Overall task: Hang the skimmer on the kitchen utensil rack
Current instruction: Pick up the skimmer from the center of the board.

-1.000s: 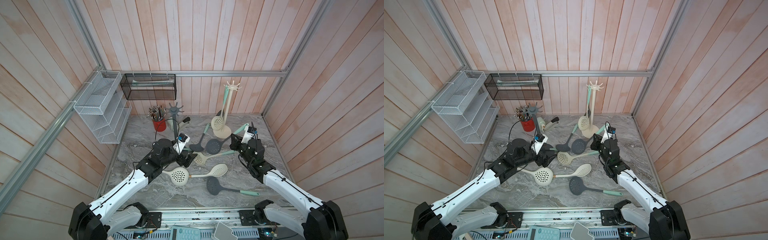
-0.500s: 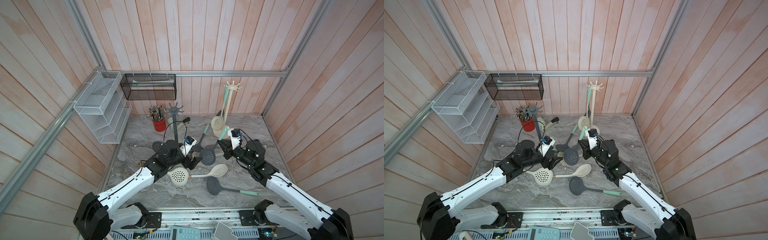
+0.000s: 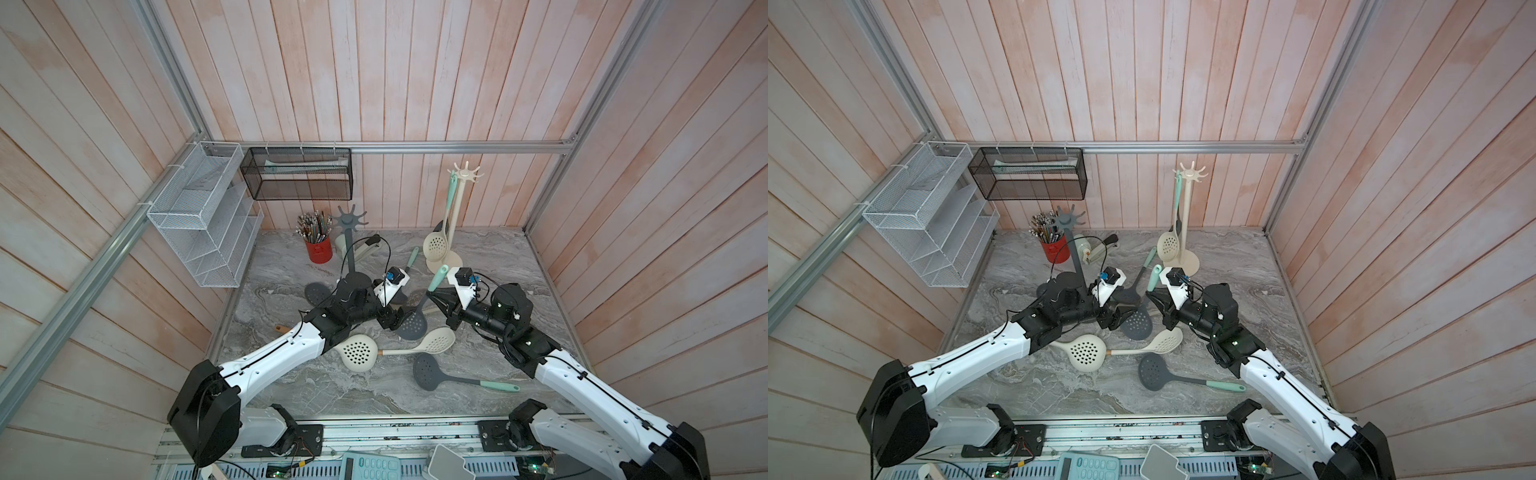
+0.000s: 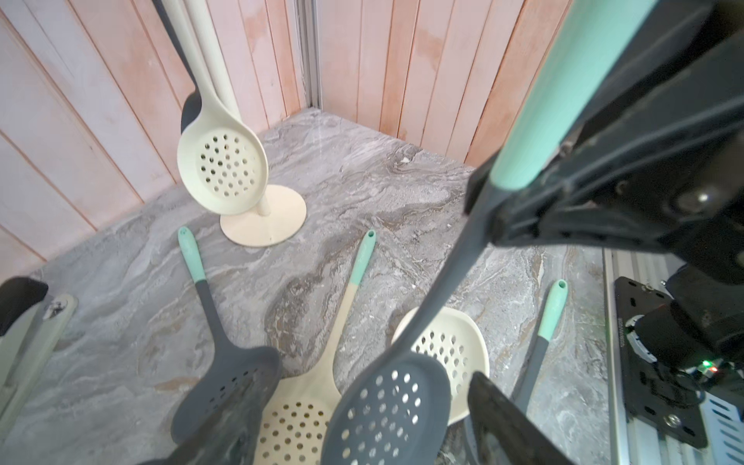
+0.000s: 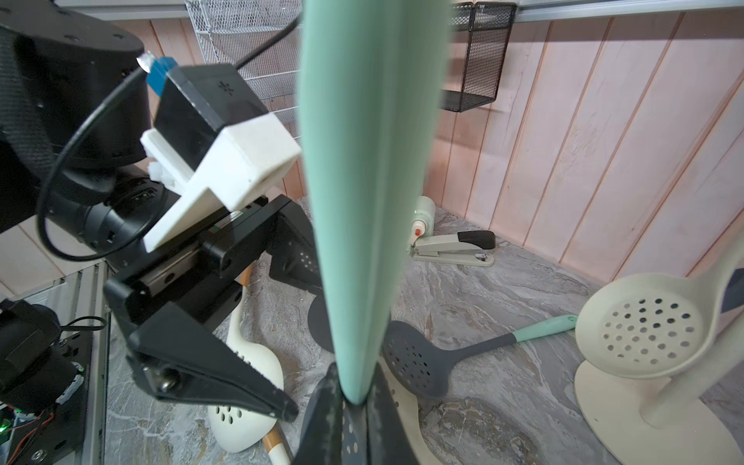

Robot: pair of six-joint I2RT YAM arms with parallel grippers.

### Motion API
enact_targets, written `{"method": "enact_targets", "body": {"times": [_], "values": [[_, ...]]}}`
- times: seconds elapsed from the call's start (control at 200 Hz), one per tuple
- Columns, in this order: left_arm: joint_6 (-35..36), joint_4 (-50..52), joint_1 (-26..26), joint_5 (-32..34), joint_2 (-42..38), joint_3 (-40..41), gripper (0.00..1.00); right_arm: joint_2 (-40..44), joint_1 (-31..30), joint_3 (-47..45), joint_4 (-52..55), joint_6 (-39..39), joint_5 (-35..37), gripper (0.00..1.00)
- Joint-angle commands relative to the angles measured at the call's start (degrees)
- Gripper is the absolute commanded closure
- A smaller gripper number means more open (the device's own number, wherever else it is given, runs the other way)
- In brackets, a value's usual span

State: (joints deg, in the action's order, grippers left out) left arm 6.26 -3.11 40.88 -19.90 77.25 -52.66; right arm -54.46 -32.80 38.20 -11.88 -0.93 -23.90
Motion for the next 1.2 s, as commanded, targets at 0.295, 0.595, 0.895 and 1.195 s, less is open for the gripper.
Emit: {"method": "enact_targets", "body": {"times": [0.295, 0.595, 0.895, 1.195], "values": [[2.16, -9.28, 0.02, -6.86, 3.93, -1.00, 0.38, -1.70, -0.38, 2.68, -3.86, -2.83, -5.75, 1.00], [1.92, -12.15, 0.07, -12.96, 4.28, 0.27, 0.77, -3.75, -0.41, 4.42, -5.23, -2.98, -5.85, 1.00], [-1.16, -14.13, -0.78, -17.66, 1.90, 1.16, 1.00, -6.07, -0.38, 5.63, -8.15, -3.09, -6.84, 0.90], [-3.09, -14.37, -2.43, -22.20, -0.47, 2.08, 1.00, -8.54, -0.37, 7.05, -8.65, -3.75, -10.62, 0.81]]}}
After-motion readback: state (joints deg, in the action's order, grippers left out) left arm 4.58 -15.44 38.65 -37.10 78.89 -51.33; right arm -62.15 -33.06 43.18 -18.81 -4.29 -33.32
